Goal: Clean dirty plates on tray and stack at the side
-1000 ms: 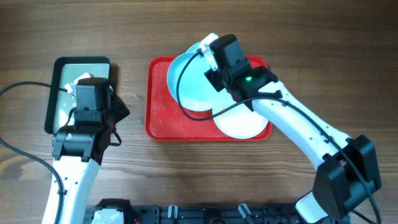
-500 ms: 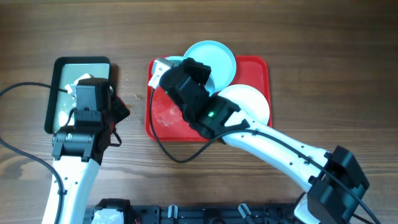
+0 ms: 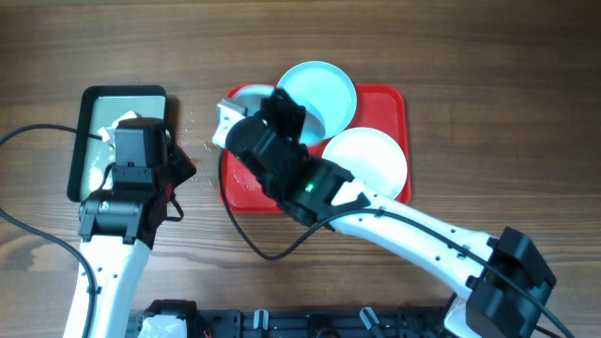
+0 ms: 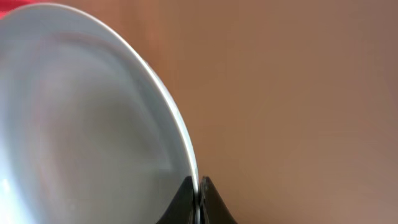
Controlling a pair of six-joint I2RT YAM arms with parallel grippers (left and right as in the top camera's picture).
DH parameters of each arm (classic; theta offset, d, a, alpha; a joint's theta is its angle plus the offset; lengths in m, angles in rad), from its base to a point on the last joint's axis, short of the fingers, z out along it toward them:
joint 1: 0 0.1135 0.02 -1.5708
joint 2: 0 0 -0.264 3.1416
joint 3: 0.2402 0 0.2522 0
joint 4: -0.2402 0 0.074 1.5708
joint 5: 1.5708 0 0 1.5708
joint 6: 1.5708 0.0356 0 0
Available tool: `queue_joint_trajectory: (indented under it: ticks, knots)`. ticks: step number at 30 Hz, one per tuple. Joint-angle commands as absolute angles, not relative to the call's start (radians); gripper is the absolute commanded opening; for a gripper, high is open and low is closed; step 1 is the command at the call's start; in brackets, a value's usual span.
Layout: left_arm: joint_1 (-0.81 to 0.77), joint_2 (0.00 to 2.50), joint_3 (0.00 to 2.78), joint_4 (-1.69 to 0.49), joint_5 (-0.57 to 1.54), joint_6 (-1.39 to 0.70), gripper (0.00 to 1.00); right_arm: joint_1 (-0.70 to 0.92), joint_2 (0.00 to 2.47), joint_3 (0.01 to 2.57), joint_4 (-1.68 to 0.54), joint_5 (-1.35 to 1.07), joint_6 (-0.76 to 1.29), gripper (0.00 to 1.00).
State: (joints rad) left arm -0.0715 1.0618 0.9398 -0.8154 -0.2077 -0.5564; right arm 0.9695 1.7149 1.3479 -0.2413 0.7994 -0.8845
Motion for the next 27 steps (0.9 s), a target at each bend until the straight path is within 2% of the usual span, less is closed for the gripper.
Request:
queue_joint_trajectory:
  ticks: [1, 6, 13, 15, 20, 27]
  knots:
    - [-0.065, 1.060, 0.936, -0.813, -0.199, -0.566, 0.04, 0.862, 1.700, 1.347, -0.417, 0.195, -0.653, 0.04]
    - [-0.065, 1.060, 0.936, -0.812, -0.203, -0.558, 0.04, 0.652, 1.650, 1.348, -0.408, 0.239, -0.235, 0.04]
    - [-0.065, 1.061, 0.936, -0.812, -0.203, -0.558, 0.04, 0.092, 1.658, 1.348, -0.437, -0.281, 0.111, 0.04]
    - [-0.065, 1.061, 0.936, -0.812, -0.203, -0.558, 0.04, -0.048, 1.691, 1.348, -0.467, -0.316, 0.197, 0.04]
    - [-0.065, 1.061, 0.936, -0.813, -0.202, -0.558, 0.04, -0.288, 1.818, 1.346, -0.575, -0.304, 0.220, 0.04]
    - [-0.065, 1.067, 0.935, -0.814, -0.202, -0.558, 0.04, -0.391, 1.946, 1.346, -0.586, -0.219, 0.246, 0.04]
